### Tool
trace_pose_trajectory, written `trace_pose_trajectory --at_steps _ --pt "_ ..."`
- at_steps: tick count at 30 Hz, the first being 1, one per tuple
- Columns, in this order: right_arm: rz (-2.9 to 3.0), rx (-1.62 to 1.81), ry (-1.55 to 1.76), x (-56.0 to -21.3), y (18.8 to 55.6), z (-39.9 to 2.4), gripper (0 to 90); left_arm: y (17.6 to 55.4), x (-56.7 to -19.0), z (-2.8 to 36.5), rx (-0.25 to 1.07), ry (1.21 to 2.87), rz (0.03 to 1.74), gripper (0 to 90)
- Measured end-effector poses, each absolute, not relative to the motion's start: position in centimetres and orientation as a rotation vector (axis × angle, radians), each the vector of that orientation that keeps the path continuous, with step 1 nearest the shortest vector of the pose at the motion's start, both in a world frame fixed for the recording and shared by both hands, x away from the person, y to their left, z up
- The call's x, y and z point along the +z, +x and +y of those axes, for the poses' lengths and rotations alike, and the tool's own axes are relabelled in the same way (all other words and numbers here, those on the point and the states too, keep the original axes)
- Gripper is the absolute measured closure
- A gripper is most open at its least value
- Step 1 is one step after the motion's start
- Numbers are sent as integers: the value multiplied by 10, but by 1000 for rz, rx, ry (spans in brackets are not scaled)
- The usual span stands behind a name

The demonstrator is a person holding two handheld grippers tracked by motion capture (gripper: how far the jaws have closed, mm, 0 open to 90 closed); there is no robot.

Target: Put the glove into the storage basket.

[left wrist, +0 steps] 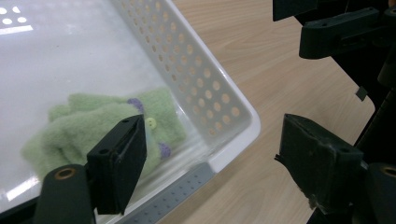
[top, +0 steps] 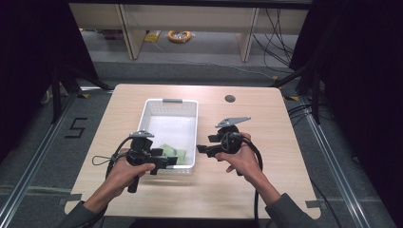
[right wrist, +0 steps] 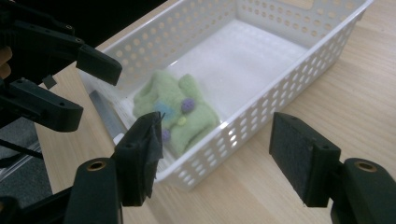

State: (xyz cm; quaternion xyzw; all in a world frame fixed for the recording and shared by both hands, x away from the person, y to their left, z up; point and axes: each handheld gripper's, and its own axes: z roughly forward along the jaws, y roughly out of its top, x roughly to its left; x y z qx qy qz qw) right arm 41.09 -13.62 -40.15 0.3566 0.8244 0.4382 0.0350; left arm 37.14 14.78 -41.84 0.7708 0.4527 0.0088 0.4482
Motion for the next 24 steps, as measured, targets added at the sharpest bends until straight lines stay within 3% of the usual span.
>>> trace_pose_trajectory --at_steps 24 --pt "2452 1434 1175 -414 380 -189 318 338 -425 124 -5 1899 1023 217"
